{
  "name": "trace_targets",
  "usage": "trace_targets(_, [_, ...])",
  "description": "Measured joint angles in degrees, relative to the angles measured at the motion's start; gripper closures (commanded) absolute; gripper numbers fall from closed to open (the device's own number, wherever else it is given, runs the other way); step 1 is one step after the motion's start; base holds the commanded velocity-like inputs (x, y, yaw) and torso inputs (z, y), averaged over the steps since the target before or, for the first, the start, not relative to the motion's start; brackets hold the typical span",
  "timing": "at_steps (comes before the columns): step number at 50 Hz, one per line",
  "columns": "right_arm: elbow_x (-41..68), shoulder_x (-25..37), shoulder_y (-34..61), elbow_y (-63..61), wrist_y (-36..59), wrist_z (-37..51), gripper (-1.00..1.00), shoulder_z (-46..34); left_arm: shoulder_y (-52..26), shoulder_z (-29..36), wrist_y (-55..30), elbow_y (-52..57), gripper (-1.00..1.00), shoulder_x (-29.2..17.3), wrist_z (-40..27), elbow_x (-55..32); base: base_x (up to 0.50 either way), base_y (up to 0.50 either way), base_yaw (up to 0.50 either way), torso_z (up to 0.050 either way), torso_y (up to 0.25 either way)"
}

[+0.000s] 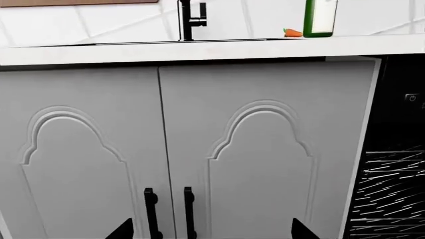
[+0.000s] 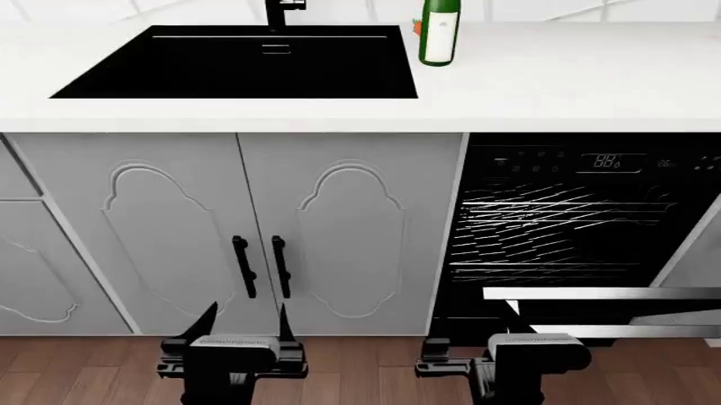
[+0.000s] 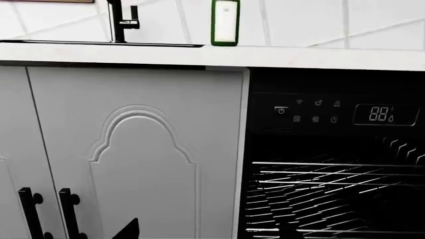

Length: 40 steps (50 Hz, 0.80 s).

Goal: Close the dishwasher door

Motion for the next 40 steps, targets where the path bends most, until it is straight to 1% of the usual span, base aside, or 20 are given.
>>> trace_targets(8, [0.5, 0.74, -0.07, -0.26, 0.0, 0.86, -1.0, -0.92, 0.05, 1.04, 0.17, -0.06, -1.0, -0.73, -0.92, -0.34, 0.0, 0.0, 0.0, -0.005, -0.002])
trace_targets(40, [2.19, 3.01, -0.01, -0.43, -0.47, 3.3, -1.0, -3.72, -0.06, 4.03, -0.16, -0.33, -1.0, -2.84, -3.73, -1.77, 0.0, 0.0, 0.0, -0.05, -0.01])
